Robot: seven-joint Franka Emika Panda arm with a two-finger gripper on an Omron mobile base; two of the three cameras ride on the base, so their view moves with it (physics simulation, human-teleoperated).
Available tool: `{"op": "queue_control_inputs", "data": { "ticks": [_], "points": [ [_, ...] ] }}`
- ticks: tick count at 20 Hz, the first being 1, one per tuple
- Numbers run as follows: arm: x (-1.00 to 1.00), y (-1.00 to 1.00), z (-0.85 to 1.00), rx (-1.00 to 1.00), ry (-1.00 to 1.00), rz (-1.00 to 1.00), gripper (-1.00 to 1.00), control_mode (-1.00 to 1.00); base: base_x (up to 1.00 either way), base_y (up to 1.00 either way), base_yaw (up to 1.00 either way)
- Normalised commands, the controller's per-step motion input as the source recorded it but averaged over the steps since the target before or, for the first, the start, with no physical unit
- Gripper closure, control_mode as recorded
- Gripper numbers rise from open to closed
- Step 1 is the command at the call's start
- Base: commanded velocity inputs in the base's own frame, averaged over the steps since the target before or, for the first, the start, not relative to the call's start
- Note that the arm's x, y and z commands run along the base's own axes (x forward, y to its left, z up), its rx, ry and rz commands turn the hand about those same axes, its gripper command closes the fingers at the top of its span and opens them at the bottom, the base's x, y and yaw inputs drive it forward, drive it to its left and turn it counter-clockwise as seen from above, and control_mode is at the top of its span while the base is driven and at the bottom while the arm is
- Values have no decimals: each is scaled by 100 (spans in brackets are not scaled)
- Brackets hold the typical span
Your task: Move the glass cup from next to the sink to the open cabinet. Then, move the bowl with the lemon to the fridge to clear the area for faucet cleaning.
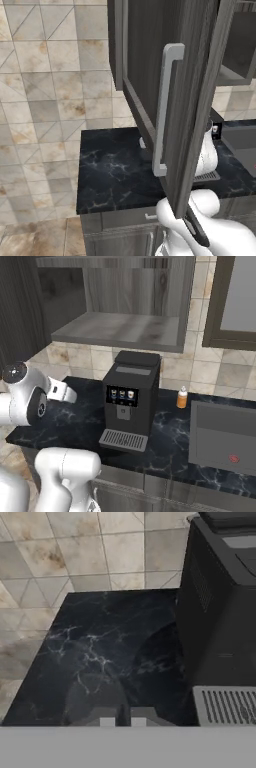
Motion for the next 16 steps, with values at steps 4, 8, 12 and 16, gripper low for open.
{"op": "queue_control_inputs", "data": {
  "ticks": [4,8,12,16],
  "points": [
    [-26,-11,100,2,-10,-35,100,-100,0,0,0],
    [-10,-45,100,17,0,-22,100,-100,0,0,0],
    [-7,-95,100,24,0,-2,100,-100,0,0,0],
    [-36,-100,100,34,-5,4,100,-100,0,0,0]
  ]
}}
